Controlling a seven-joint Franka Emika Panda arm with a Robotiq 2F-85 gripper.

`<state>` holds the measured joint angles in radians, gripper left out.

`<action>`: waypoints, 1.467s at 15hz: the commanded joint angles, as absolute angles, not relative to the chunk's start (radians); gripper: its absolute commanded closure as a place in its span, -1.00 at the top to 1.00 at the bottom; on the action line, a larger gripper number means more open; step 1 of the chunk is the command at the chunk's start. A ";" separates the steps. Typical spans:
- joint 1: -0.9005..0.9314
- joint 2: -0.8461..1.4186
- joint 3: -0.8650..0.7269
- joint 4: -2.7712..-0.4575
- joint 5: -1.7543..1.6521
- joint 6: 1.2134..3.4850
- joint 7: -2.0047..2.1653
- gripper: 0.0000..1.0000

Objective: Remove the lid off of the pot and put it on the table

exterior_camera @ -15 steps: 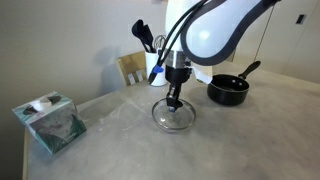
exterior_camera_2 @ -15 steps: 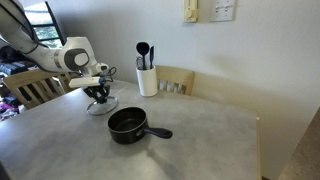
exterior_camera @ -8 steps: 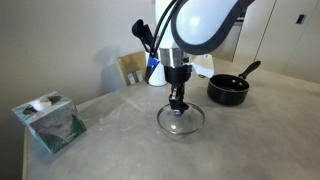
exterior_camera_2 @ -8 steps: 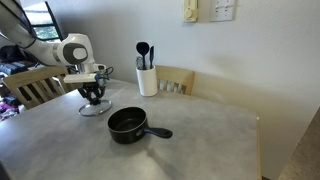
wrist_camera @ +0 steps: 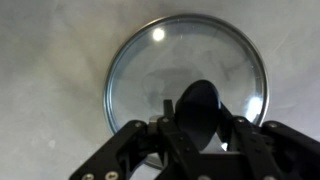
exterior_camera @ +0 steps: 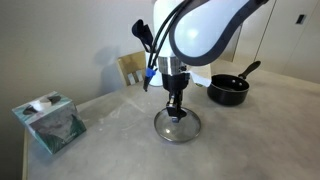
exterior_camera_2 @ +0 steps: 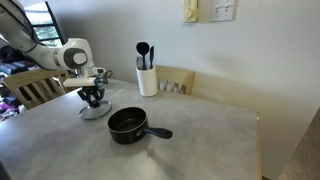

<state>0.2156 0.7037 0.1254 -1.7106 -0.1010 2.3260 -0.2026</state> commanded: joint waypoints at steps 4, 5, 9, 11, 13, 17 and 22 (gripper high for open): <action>0.167 0.760 0.108 -1.659 -0.115 2.386 -0.212 0.33; 0.160 0.760 0.111 -1.655 -0.110 2.388 -0.216 0.35; 0.135 0.746 0.135 -1.636 -0.091 2.363 -0.247 0.88; 0.138 0.721 0.145 -1.633 -0.092 2.355 -0.255 1.00; 0.134 0.706 0.159 -1.620 -0.088 2.351 -0.274 1.00; 0.123 0.670 0.180 -1.593 -0.076 2.323 -0.310 1.00; 0.133 0.675 0.175 -1.577 -0.073 2.330 -0.305 1.00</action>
